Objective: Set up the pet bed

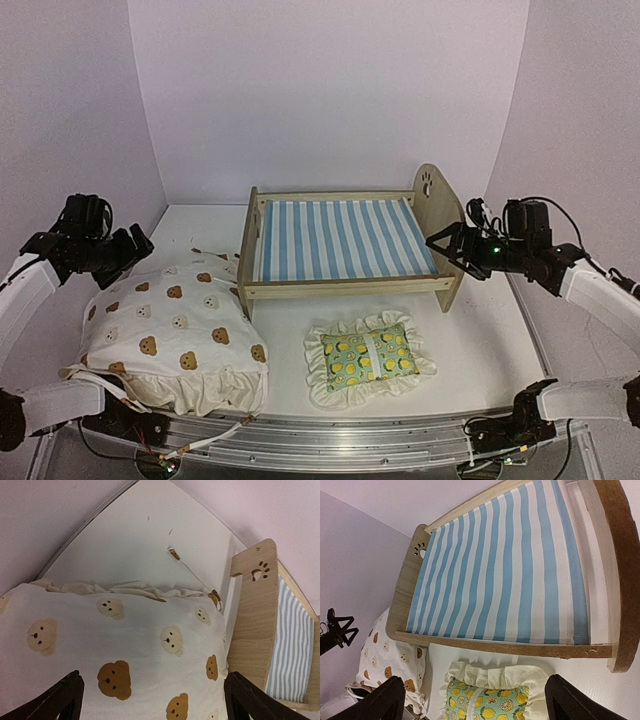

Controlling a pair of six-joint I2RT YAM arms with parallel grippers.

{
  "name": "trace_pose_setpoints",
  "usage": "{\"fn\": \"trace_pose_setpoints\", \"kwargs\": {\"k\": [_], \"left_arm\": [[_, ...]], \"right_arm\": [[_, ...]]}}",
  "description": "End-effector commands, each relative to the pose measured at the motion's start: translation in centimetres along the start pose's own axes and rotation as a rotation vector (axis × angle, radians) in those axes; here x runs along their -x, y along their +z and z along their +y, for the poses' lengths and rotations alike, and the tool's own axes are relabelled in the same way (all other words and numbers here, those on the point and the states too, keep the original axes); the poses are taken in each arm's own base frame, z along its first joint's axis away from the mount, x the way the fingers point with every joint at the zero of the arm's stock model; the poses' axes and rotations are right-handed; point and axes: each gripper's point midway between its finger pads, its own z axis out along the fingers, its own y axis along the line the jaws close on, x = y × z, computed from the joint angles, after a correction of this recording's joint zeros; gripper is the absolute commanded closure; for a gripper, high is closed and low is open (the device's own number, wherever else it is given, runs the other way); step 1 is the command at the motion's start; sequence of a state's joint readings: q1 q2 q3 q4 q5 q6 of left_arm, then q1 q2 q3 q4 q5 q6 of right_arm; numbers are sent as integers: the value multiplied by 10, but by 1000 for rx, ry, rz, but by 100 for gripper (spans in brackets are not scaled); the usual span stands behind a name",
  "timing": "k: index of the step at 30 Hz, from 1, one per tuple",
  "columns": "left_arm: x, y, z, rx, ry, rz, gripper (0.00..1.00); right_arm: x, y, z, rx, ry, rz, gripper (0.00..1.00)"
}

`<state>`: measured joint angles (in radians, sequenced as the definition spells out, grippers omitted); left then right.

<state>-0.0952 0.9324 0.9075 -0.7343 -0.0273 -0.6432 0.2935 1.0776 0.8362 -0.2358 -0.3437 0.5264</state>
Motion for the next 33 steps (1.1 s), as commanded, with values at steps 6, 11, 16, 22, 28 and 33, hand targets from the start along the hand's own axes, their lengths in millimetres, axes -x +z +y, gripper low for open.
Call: {"fn": "trace_pose_setpoints", "kwargs": {"k": [6,11,16,22,28,33], "left_arm": [[-20,36,60,343,-237,43,0],[-46,60,71,383,-290,123,0],[-62,74,75,396,-272,184,0],[-71,82,51,246,-227,203,0],[-86,99,41,219,-169,251,7],[-79,97,34,176,-157,218,24]], "right_arm": [[-27,8,-24,-70,83,74,2],[-40,17,-36,-105,117,145,2],[-44,15,-39,-124,108,160,2],[-48,16,-43,-132,97,172,2],[-75,41,7,20,23,345,2],[-116,73,65,164,-4,435,2]]}}
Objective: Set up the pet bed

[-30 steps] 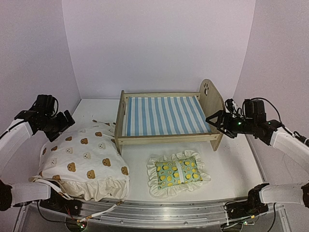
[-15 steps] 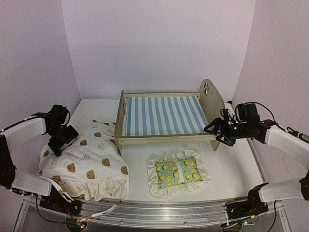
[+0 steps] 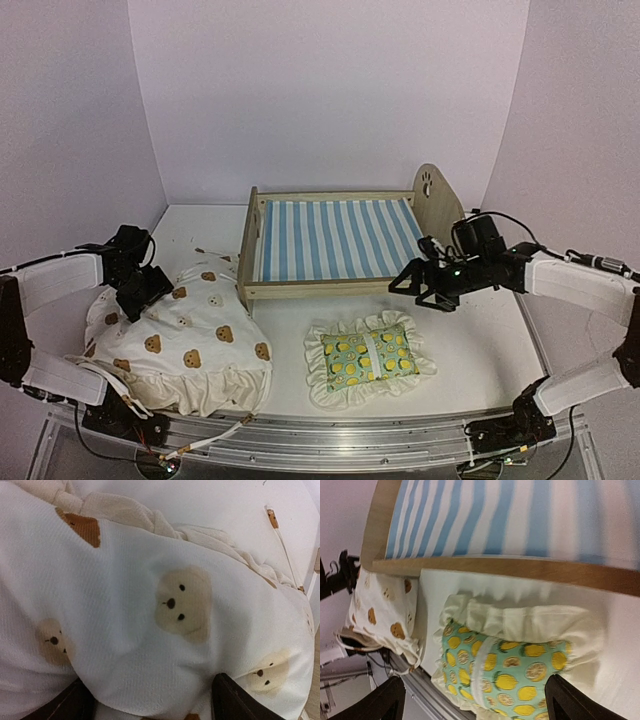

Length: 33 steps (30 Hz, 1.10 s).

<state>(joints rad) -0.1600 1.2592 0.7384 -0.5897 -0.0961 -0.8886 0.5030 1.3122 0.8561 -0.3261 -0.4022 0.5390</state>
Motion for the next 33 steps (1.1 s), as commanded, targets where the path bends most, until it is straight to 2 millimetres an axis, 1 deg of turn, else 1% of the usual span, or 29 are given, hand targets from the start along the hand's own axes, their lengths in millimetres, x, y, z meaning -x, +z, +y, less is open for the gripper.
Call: {"fn": "trace_pose_setpoints", "kwargs": {"k": [1,4,7,8,10,12,13,14,16,18,19,21,23,25,26,27,28,31,32,33], "left_arm": [[-1,-4,-17,-88,24,-3,26],[0,-6,-11,-70,24,-19,27],[0,-7,-6,-61,21,-35,38],[1,-7,-5,-58,17,-41,42],[1,-8,-4,-58,12,-49,49],[1,-9,-2,-54,11,-55,53],[2,-10,0,-45,10,-57,52],[4,-14,0,-45,11,-65,47],[9,-24,-1,-53,19,-92,35],[16,-37,0,-69,17,-140,23],[20,-44,0,-76,12,-162,15],[25,-55,3,-74,0,-197,2],[31,-66,16,-16,-36,-232,0],[37,-80,38,76,-109,-287,0],[41,-90,50,119,-181,-325,0],[43,-97,57,135,-207,-353,0],[45,-104,62,142,-225,-379,0],[49,-125,70,120,-268,-437,0],[49,-134,77,131,-297,-457,0],[49,-141,84,141,-329,-473,0]], "right_arm": [[-11,30,68,189,-67,44,2],[-23,55,100,259,-101,64,2],[-42,89,128,298,-132,125,2],[-47,100,135,300,-135,143,2],[-51,121,144,307,-136,163,2],[-57,140,154,329,-134,197,2],[-60,150,159,337,-133,213,2],[-60,157,164,343,-134,219,2],[-68,173,169,344,-137,243,2],[-72,186,178,356,-148,258,2],[-76,195,177,351,-146,272,2],[-79,207,184,361,-149,283,2],[-86,221,186,365,-147,310,2],[-88,232,193,379,-147,324,2],[-90,237,194,382,-144,332,2],[-90,242,195,386,-141,339,2],[-92,246,196,390,-139,346,2],[-96,255,202,407,-139,368,2],[-99,258,204,414,-140,377,2],[-101,259,207,420,-142,384,5]]}}
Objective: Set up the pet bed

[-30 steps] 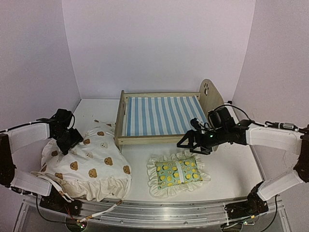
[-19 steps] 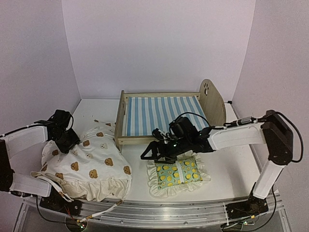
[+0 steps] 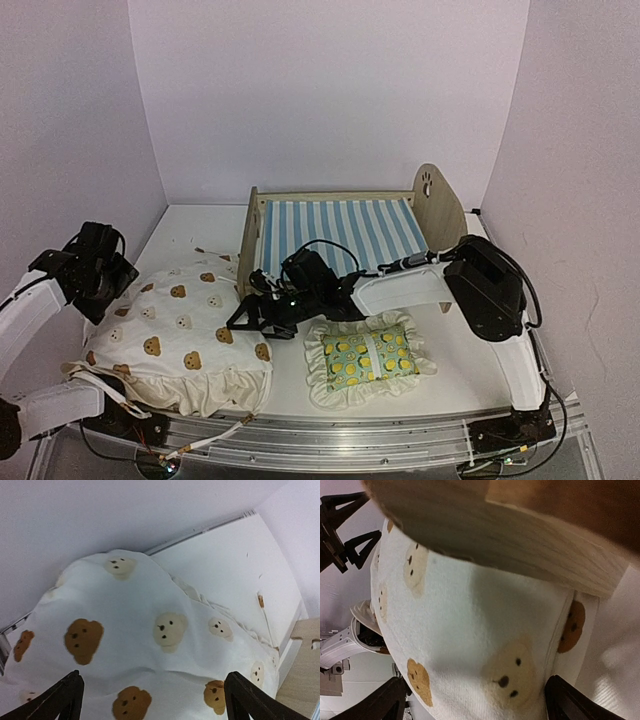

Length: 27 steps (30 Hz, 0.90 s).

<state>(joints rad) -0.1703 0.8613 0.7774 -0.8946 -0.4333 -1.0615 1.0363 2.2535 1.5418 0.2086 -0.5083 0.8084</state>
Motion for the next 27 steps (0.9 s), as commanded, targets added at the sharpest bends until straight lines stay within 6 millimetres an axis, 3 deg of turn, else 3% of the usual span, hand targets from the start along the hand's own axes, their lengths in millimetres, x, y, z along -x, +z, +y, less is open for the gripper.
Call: {"fn": "trace_pose_setpoints", "kwargs": {"k": [1,3,7,10,13,18,27], "left_arm": [[31,-36,35,90,-154,-142,0],[33,-44,40,75,-202,-153,0],[36,-55,43,45,-250,-158,0],[45,-68,48,41,-260,-186,0],[52,-80,45,0,-253,-199,0],[61,-95,43,-65,-243,-232,1],[69,-105,25,-180,-195,-253,1]], "right_arm": [[-17,20,1,29,49,84,8],[-19,24,6,43,41,95,17],[-14,25,25,87,13,98,53],[-5,23,54,144,-26,93,78],[7,20,96,216,-90,81,92],[32,10,166,310,-221,40,100],[61,-28,243,395,-414,-73,100]]}}
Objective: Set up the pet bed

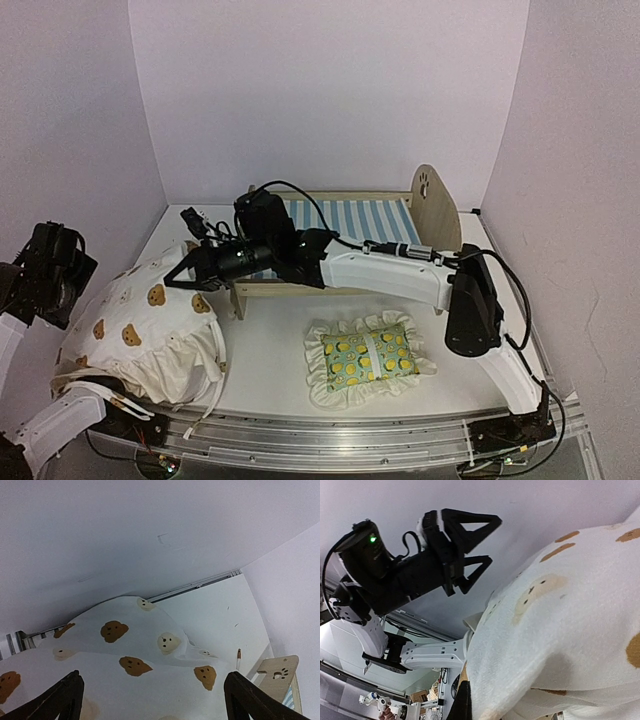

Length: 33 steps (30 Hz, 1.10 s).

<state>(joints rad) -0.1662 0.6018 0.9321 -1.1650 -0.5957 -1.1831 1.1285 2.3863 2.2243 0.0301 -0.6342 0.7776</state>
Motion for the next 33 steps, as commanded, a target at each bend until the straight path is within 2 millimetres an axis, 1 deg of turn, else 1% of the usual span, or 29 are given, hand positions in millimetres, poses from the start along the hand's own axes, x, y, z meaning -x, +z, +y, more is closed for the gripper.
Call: {"fn": "trace_pose_setpoints", "kwargs": {"k": [1,4,5,6,8,10,12,15,16,18,20,23,24,25,27,29,30,33], "left_arm": [[17,-20,-28,-168,9,-29,1],[15,-27,-53,-274,100,-5,1],[16,-31,-62,-314,131,-1,1],[17,-35,-72,-359,171,-7,0],[20,-46,-91,-449,232,-11,1],[25,-54,-102,-480,284,-16,0],[29,-59,-111,-481,319,-8,0],[26,-60,-124,-494,368,29,1],[23,-61,-129,-511,382,44,1],[18,-62,-135,-541,407,65,1],[10,-61,-141,-575,431,87,1],[-8,-58,-147,-621,473,152,1],[-17,-58,-149,-645,488,183,1],[-26,-56,-150,-660,503,215,1],[-47,-53,-154,-717,536,290,0],[-71,-46,-155,-760,557,365,0],[-87,-39,-152,-766,563,426,0],[-129,-23,-149,-793,561,586,1]], "right_arm": [[27,-15,45,35,-176,-41,100],[46,-31,74,21,-302,-93,100],[50,-39,87,23,-348,-111,100],[52,-43,94,20,-391,-119,100],[62,-59,109,-17,-465,-164,100],[73,-77,115,-86,-519,-213,100],[90,-100,122,-144,-544,-269,100],[108,-133,139,-194,-577,-331,100],[110,-139,139,-212,-586,-337,100],[112,-156,147,-236,-613,-359,100],[112,-174,151,-275,-636,-379,100],[102,-195,139,-372,-686,-377,100],[100,-206,138,-417,-706,-389,100],[94,-214,128,-465,-714,-383,100],[88,-237,116,-559,-733,-394,100],[78,-259,96,-649,-721,-394,100],[71,-270,77,-705,-691,-387,100],[57,-298,44,-812,-611,-396,100]]}}
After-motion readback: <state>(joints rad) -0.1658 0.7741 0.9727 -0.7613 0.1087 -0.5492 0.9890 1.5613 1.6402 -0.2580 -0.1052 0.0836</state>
